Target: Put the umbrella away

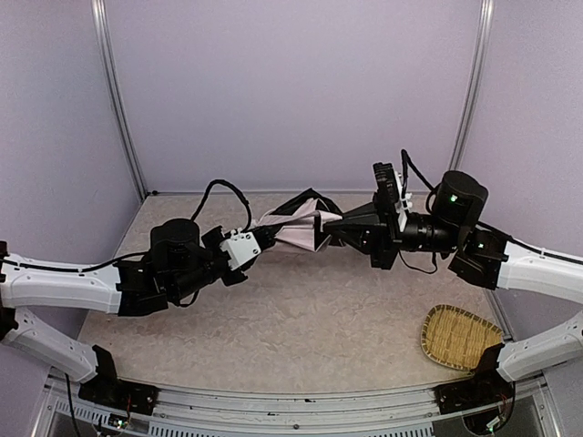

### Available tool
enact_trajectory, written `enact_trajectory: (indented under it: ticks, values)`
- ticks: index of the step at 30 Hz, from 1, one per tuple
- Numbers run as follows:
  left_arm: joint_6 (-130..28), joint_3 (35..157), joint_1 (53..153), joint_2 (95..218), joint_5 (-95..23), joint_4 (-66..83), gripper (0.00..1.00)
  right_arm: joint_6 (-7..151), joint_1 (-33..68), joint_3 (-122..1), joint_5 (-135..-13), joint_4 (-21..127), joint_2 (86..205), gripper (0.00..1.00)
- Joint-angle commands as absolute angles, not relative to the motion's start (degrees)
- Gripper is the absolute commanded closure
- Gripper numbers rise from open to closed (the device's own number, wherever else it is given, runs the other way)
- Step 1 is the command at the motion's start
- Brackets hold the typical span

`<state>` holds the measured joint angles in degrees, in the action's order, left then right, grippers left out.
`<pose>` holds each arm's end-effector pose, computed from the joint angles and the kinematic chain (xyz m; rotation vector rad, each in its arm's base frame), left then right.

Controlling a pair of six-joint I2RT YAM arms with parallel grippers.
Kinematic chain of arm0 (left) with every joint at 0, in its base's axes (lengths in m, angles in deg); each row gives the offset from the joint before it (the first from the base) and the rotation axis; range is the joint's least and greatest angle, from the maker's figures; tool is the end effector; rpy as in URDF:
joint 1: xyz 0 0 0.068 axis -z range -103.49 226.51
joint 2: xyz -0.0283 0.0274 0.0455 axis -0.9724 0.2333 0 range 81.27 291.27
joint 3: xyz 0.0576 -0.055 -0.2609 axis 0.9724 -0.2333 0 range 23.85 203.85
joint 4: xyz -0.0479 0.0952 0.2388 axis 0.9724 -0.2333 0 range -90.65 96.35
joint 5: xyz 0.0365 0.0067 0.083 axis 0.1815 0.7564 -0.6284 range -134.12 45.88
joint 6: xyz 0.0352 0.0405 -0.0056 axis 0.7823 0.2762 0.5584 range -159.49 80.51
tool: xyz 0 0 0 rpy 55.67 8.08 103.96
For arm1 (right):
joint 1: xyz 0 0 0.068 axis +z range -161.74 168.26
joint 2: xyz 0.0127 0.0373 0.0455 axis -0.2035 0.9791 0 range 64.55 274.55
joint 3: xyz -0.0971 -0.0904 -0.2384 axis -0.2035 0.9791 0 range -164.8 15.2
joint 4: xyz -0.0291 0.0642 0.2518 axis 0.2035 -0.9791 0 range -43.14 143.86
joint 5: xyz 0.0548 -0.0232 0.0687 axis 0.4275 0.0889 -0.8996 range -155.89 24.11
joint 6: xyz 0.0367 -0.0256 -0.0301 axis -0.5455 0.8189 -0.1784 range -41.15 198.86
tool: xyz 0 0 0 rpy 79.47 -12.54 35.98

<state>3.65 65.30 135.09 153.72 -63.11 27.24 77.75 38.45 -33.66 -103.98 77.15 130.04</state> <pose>0.1596 -0.2392 0.2714 1.1832 1.2737 0.0915 0.1520 0.2168 0.3529 -1.1462 1.1169 1.1901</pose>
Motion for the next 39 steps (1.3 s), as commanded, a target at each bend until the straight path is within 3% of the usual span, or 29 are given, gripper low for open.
enact_trajectory:
  ticks: [1,7,13,20,29,35,39]
  values:
    - [-2.4,65.5,132.3,155.2,-63.3,34.0,1.0,78.8,38.9,-36.5,-99.9,68.0,130.0,1.0]
    - [-6.4,67.1,129.8,157.9,-66.8,39.5,1.0,75.9,38.8,-32.8,-101.7,67.3,131.9,1.0]
    - [-9.3,75.8,129.6,157.7,-63.2,37.3,1.0,72.8,38.8,-23.2,-99.1,73.3,136.1,1.0]
    - [-12.5,78.7,133.5,151.7,-48.2,30.5,1.0,72.0,33.5,-19.5,-99.0,79.5,143.1,1.0]
    - [-10.4,72.5,138.0,143.6,-15.2,23.0,1.0,76.2,25.6,-22.1,-102.7,84.0,145.7,1.0]
    - [-3.7,72.0,142.8,145.8,-5.2,18.1,1.0,81.0,25.5,-26.5,-106.5,84.6,144.9,1.0]
    - [-0.3,76.0,144.2,151.1,-7.4,5.2,1.0,85.4,25.9,-30.3,-106.7,79.1,142.9,1.0]
